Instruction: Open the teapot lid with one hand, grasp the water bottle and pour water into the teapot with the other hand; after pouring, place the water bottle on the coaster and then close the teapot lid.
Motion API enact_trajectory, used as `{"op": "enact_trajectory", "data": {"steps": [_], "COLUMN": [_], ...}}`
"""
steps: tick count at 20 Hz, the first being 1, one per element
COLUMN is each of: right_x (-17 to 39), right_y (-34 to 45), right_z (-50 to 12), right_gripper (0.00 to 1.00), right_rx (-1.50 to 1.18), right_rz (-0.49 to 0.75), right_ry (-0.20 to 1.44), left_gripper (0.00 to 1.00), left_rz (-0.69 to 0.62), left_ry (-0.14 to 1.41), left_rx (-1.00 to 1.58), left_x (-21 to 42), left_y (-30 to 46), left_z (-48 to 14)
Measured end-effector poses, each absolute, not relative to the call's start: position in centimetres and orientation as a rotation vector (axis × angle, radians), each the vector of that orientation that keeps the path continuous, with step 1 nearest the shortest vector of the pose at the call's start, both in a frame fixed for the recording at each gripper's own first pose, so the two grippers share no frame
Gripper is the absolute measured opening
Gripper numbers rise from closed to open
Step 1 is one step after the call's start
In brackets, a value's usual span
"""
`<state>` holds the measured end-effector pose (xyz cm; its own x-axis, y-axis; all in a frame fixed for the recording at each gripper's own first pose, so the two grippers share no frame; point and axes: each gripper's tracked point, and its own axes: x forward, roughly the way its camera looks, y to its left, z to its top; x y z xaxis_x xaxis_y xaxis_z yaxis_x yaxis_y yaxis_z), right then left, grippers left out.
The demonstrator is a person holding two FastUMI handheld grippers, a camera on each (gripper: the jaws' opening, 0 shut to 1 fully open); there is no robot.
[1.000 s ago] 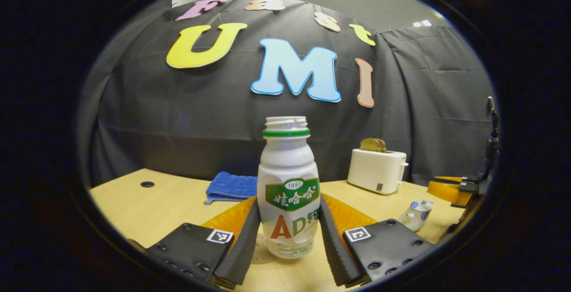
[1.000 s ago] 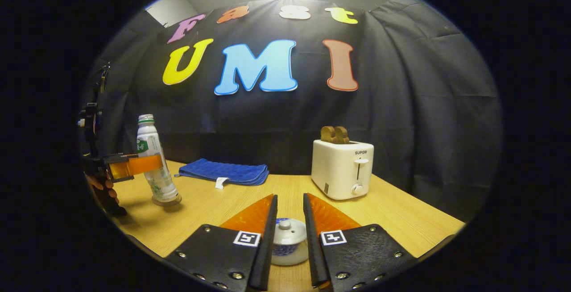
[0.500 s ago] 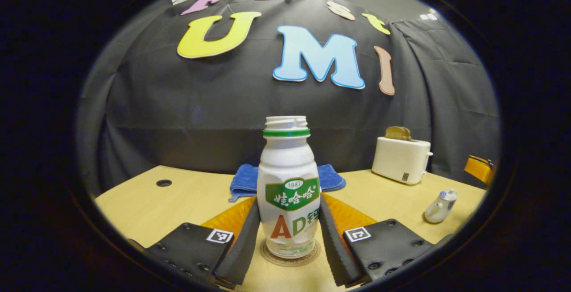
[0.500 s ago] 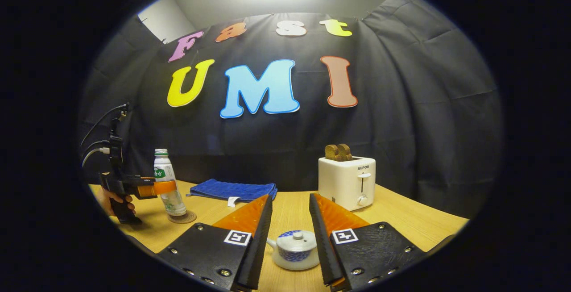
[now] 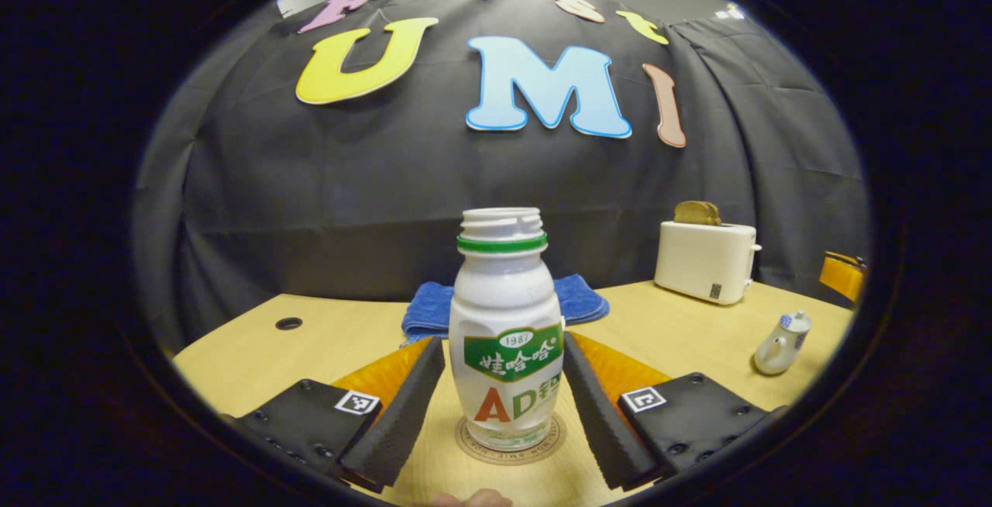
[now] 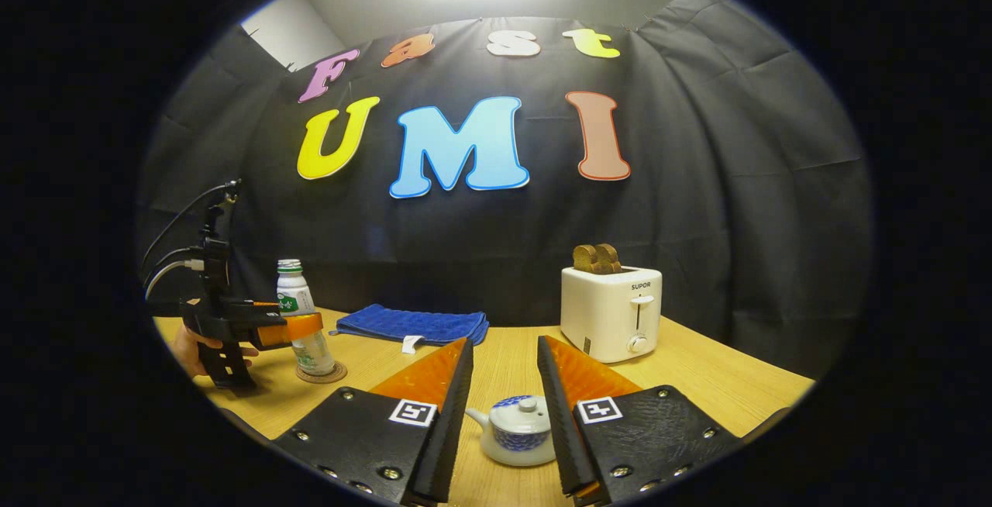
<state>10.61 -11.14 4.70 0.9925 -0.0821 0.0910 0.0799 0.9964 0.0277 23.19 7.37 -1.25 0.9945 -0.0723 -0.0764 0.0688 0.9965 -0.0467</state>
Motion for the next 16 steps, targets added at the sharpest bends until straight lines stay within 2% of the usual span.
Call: {"op": "enact_trajectory", "data": {"steps": [11,12,14,15,16], "right_x": [10.4,10.3,9.4,8.7,6.8], "right_y": [-10.1,-9.7,-6.9,-5.6,-4.3], "right_z": [4.7,4.8,4.2,3.9,3.9], "right_gripper": [0.51,0.51,0.53,0.73,0.87], "right_rx": [0.003,-0.008,-0.029,-0.042,-0.031], "right_rz": [-0.070,-0.068,-0.054,-0.054,-0.063], "right_ry": [-0.101,-0.102,-0.076,-0.060,-0.054], "left_gripper": [1.00,1.00,1.00,1.00,1.00], "left_rz": [0.015,0.023,0.035,0.050,0.040], "left_ry": [0.022,0.023,0.000,-0.016,-0.009], "left_rx": [0.002,-0.011,-0.041,-0.040,-0.037], "left_x": [19.8,19.0,13.1,10.1,7.7], "left_y": [8.0,7.9,6.4,5.6,4.2], "left_z": [1.2,1.4,2.2,2.0,1.4]}}
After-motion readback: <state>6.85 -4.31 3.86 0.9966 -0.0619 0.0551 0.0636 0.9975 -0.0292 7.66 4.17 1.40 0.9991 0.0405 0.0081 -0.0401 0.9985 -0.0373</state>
